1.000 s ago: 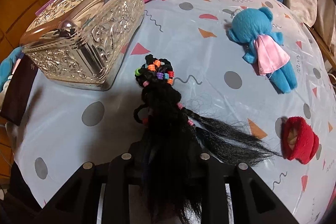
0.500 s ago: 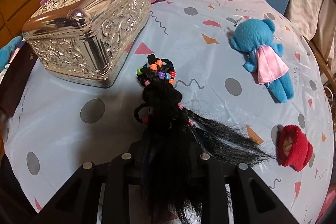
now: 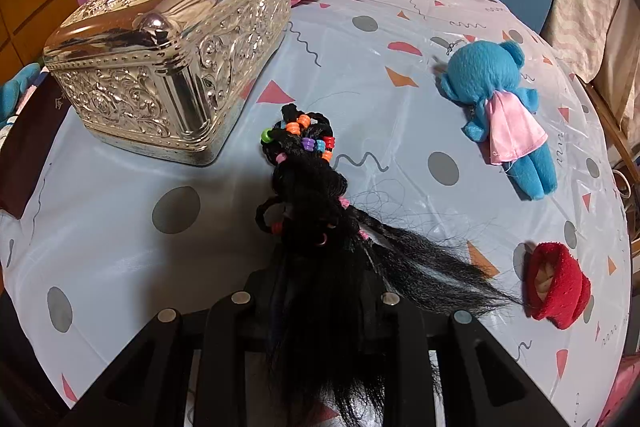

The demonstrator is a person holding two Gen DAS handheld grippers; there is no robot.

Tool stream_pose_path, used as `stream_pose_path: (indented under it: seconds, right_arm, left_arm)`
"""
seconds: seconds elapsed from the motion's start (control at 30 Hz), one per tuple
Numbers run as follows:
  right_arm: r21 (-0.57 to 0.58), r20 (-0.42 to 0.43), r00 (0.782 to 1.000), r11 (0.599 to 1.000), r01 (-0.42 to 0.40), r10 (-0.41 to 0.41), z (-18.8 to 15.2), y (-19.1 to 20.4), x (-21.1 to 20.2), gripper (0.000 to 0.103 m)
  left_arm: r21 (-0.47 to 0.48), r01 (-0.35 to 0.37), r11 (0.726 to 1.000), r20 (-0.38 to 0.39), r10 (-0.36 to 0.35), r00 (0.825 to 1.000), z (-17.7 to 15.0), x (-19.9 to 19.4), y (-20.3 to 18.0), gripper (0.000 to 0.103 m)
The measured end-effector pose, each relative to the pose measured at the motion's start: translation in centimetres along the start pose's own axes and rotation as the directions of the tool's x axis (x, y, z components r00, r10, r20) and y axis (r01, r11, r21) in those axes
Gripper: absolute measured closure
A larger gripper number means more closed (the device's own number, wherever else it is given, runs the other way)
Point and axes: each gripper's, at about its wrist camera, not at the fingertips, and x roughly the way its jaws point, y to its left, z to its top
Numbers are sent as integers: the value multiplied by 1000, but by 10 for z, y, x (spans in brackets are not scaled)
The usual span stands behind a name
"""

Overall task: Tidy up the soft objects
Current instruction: 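Lower the beige cloth into the gold tray and open the left tool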

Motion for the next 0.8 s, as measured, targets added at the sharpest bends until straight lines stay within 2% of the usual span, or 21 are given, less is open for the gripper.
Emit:
stream_pose_path:
  seconds: [0.1,0.17,0.3,0.37,0.47,0.6,0.73,0.8]
  right_arm:
    - [1,-2,1000,1000,-2,2,1,-1,0,77]
    - [2,-2,1000,1000,-3,3,1,-2,0,77]
    - [12,-7,1000,1000,-7,7,2,-4,1,77]
    - [35,-15,1000,999,-8,8,3,-6,1,77]
    - [78,-36,999,997,2,1,4,-6,0,79]
    - [126,-57,998,992,6,1,2,-6,-5,82]
    - [193,-53,997,981,-38,49,-4,-4,-15,84]
    - [233,-15,996,969,-86,92,-9,-5,-29,84]
  left_arm:
    - [-32,-27,999,-21,26,999,0,12,15,79]
    - [-60,-30,998,-34,28,999,0,17,23,53]
    - [-66,-40,997,-15,39,999,-5,12,25,48]
    - [-62,-44,997,9,45,999,-6,5,27,39]
    - [-39,-61,997,53,63,997,-8,-7,27,36]
    - [-41,-171,984,109,175,979,-10,-20,32,37]
    - [-24,-249,968,132,250,959,-13,-25,37,37]
    - [-42,-243,969,126,246,961,-13,-23,42,37]
